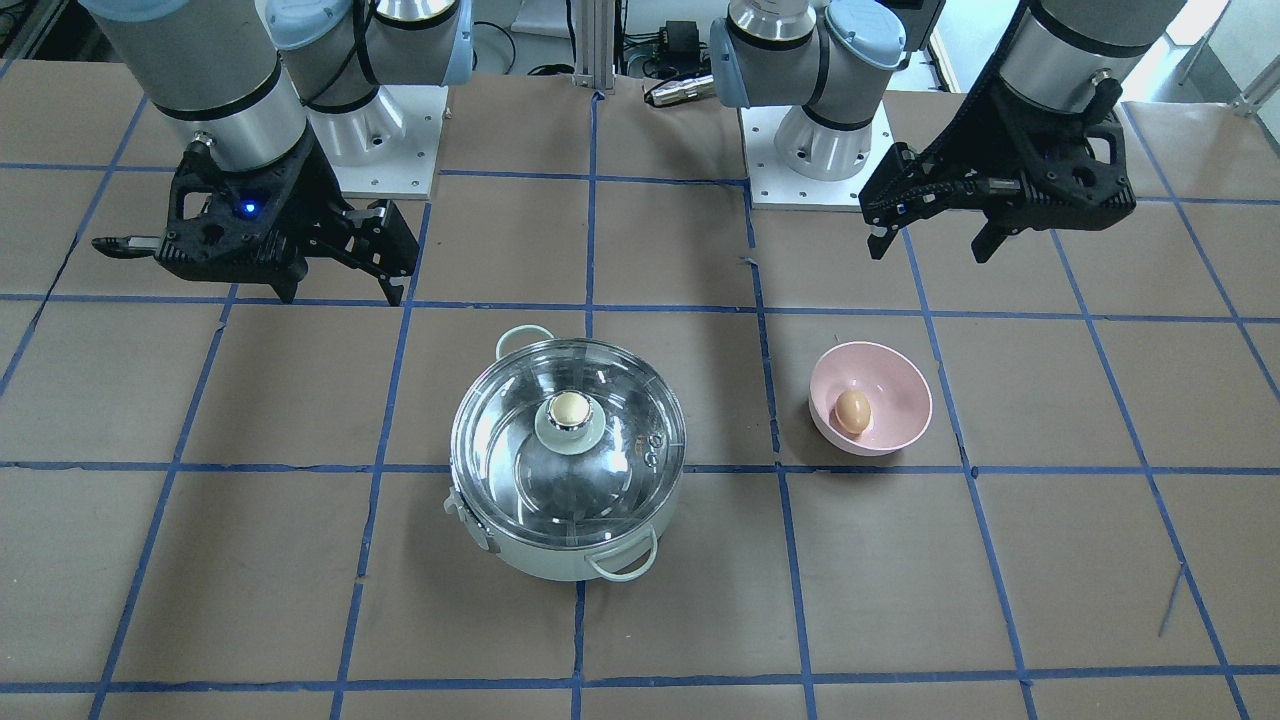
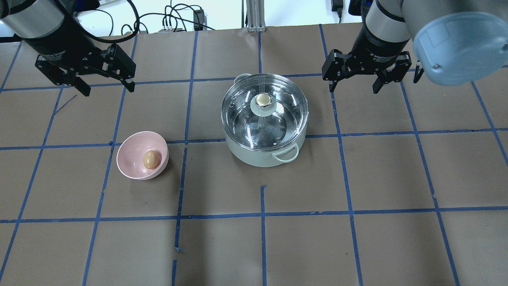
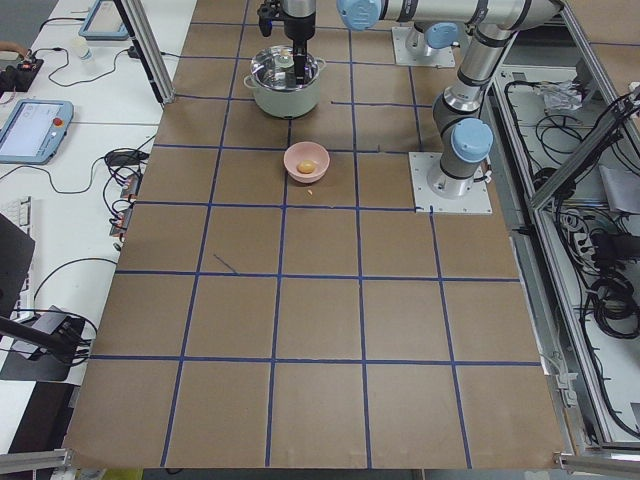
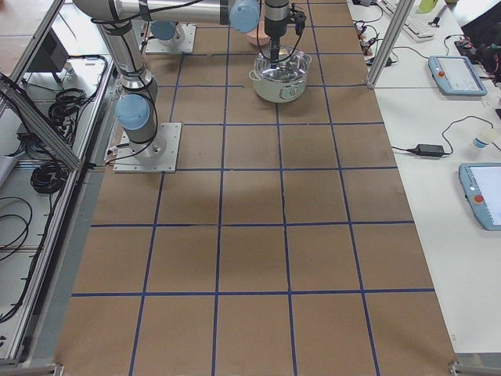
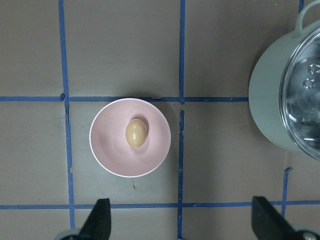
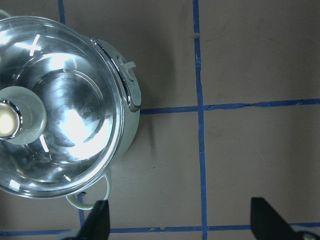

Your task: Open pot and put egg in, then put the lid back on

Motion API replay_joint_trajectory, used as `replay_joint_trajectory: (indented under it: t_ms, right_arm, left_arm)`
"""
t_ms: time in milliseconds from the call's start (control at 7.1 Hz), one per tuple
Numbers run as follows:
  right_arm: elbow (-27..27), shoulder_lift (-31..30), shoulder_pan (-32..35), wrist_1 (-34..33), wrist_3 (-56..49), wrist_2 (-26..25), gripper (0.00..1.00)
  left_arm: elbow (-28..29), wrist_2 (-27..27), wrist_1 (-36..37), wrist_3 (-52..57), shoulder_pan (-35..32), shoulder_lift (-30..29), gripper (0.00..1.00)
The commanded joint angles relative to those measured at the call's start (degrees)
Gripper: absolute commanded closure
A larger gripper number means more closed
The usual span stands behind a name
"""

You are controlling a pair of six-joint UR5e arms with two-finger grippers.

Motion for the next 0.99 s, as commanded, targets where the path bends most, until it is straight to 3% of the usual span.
replay_joint_trajectory:
  t_ms: [0,563,845]
  right_arm:
    - [0.0,0.0,-0.2,0.0,0.0,0.2,0.0]
    - [0.0,0.0,0.1,0.1,0.2,0.0,0.0]
    - [0.0,-0.1,0.1,0.1,0.3,0.1,0.0]
  left_arm:
    - [0.0,-0.1,0.0,0.0,-0.1,0.0,0.0]
    - [-0.2,0.2,-0.5,0.1,0.1,0.0,0.0]
    - [-2.9,0.4,-0.3,2.0,0.9,0.0,0.0]
